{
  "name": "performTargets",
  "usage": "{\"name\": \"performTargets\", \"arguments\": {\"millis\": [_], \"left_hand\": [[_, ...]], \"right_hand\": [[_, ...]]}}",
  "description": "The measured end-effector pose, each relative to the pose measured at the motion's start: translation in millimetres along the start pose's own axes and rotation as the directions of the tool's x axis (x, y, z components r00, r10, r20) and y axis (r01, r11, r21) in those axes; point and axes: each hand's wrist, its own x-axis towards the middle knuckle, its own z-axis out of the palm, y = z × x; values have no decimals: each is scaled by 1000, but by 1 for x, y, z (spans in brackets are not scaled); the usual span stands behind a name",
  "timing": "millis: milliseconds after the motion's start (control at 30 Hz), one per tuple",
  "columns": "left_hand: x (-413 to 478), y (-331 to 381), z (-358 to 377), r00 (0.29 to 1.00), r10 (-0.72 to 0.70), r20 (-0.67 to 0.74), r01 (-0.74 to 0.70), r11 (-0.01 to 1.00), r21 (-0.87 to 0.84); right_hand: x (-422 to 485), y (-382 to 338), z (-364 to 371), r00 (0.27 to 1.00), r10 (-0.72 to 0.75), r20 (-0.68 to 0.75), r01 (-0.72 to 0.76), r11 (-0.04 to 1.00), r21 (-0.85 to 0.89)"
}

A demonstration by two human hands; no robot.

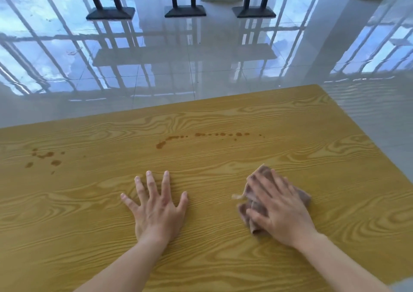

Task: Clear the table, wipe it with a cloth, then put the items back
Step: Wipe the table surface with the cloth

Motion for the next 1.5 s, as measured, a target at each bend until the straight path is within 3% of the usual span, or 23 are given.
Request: {"name": "performTargets", "arguments": {"millis": [67, 133, 200, 267, 367, 467, 500, 567, 633, 700, 767, 833, 933, 1000, 1100, 1167, 1233, 1300, 1367, 1433, 1500], "left_hand": [[0, -1, 2, 1000, 5, -13, -4, 1000, 7], [1, 1, 3, 1000, 4, -23, -4, 1000, 15], [2, 2, 3, 1000, 4, -19, -4, 1000, 10], [1, 0, 1, 1000, 7, -7, -7, 1000, 8], [-1, 1, -1, 1000, 5, 1, -5, 1000, 10], [0, 2, -4, 1000, 4, 15, -4, 1000, 13], [0, 2, -4, 1000, 3, 19, -3, 1000, 14], [-1, 2, -3, 1000, 9, 2, -9, 1000, 7], [-1, 2, -3, 1000, 5, -3, -5, 1000, 2], [0, 2, -3, 1000, 4, 6, -4, 1000, -9], [-1, 1, -3, 1000, 4, 17, -4, 1000, -7], [-2, 1, -4, 1000, 2, 15, -2, 1000, 1], [-1, 2, -4, 1000, 4, 15, -4, 1000, 1], [0, 2, -3, 1000, 7, 20, -7, 1000, 4], [0, 2, -3, 1000, 8, 10, -8, 1000, -2], [0, 2, -2, 1000, 6, 7, -6, 1000, -9], [0, 2, -3, 1000, 3, 11, -3, 1000, -10], [-1, 1, -3, 1000, 3, 14, -3, 1000, -1], [-1, 1, -3, 1000, 3, 5, -3, 1000, -1], [0, 2, -2, 1000, 1, 9, -1, 1000, 4], [1, 2, -2, 1000, 1, 17, -1, 1000, 12]], "right_hand": [[34, 40, -14, 971, 239, 12, -239, 971, -5], [85, 67, -32, 871, 488, 58, -491, 868, 76], [128, 65, -42, 799, 591, 115, -601, 793, 100], [140, 35, -42, 863, 489, 128, -501, 861, 85], [91, -20, -19, 991, 125, 40, -127, 990, 63], [41, -17, -9, 996, -86, 37, 85, 996, 26], [45, 2, -11, 997, -64, 44, 65, 998, -15], [77, 38, -26, 983, 171, 66, -170, 985, -23], [127, 51, -42, 895, 435, 101, -441, 896, 53], [160, 32, -47, 850, 512, 121, -523, 849, 79], [153, -1, -40, 918, 384, 96, -392, 916, 83], [106, -26, -24, 986, 164, 23, -165, 984, 69], [33, -22, -7, 999, -43, -26, 44, 998, 38], [40, 14, -11, 1000, 9, -2, -9, 1000, -2], [110, 43, -35, 931, 358, 71, -361, 932, 34], [158, 29, -46, 879, 461, 122, -471, 879, 70], [168, -5, -44, 925, 365, 108, -374, 925, 71], [137, -37, -29, 988, 138, 65, -142, 989, 50], [82, -50, -11, 998, -66, -1, 66, 997, 46], [50, -33, -6, 994, -112, -5, 112, 993, 36], [70, 3, -13, 999, -32, 9, 32, 999, -21]]}}
